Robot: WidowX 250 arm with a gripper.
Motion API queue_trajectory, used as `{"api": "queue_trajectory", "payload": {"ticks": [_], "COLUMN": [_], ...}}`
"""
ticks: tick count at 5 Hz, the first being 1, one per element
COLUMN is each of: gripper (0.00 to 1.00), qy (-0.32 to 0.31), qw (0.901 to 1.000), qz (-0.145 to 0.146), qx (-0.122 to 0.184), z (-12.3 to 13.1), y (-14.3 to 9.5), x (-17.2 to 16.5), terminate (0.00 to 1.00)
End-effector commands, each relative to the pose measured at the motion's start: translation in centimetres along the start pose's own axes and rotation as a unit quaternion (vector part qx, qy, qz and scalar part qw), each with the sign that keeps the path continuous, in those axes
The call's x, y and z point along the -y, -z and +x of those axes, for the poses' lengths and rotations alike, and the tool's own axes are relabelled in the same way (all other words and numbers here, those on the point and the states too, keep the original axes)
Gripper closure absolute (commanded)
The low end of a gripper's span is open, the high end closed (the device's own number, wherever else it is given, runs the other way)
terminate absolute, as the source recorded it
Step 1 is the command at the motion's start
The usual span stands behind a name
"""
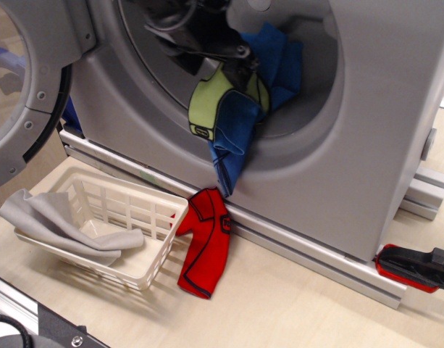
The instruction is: Put clothes in laundry machine
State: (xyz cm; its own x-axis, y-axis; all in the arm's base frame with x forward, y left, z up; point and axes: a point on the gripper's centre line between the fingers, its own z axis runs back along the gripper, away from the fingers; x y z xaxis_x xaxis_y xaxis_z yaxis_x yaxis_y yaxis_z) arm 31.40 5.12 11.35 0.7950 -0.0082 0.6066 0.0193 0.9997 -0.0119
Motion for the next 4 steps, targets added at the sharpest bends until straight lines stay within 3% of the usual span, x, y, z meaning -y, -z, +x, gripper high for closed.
{"api": "queue_trajectory", "payload": {"ticks": [1, 3, 4], "gripper": [0.0, 0.0, 0.0], "qy": [0.019, 0.027, 0.009], "qw": [0.9987, 0.9953, 0.9939], "qz": [-0.047, -0.09, -0.103], "qx": [0.003, -0.025, -0.038], "z": [-1.5, -2.2, -1.8], "y": [-6.1, -9.2, -10.7], "x": [1.2, 3.5, 4.0], "terminate": [0.0, 0.0, 1.0]}}
